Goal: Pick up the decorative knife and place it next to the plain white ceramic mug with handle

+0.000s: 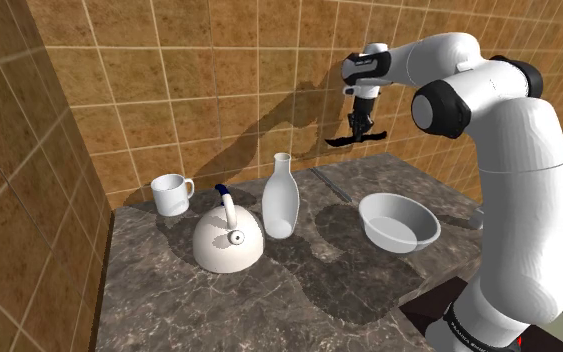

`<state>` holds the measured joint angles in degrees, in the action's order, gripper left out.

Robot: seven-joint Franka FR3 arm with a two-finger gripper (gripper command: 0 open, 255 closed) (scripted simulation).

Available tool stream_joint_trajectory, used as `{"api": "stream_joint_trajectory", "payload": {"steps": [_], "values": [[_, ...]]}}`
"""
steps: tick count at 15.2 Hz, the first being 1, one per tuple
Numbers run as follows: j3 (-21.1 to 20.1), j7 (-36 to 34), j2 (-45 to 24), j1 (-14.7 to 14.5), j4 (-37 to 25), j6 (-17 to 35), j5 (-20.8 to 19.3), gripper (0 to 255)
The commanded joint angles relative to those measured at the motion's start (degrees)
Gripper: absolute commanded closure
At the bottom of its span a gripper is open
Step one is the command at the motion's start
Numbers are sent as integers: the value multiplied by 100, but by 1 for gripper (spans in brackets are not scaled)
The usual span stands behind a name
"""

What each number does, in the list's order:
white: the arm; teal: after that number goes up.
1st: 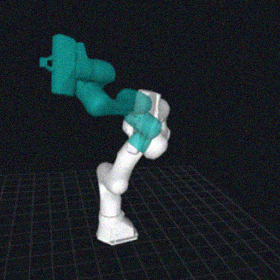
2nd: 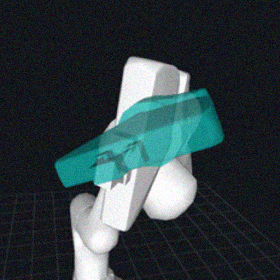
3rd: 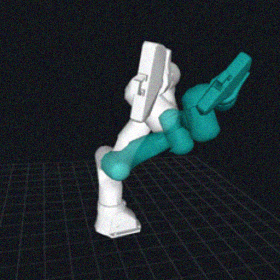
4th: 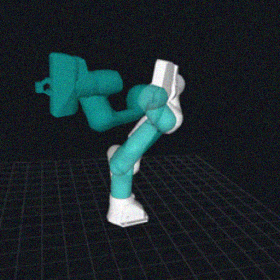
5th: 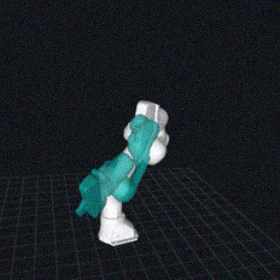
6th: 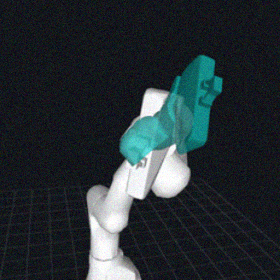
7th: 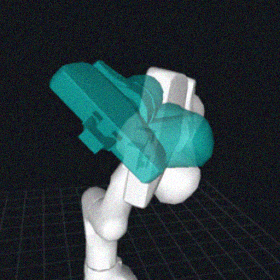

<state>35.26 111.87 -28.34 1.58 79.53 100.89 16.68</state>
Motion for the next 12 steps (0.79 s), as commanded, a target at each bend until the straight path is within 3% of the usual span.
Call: {"api": "stream_joint_trajectory", "payload": {"steps": [1,9,12], "values": [[10,-7,12,27,-146,-154,-12,255],[24,-57,-16,151,-802,-765,-16,255],[2,-418,296,-291,-363,-592,-175,255]]}}
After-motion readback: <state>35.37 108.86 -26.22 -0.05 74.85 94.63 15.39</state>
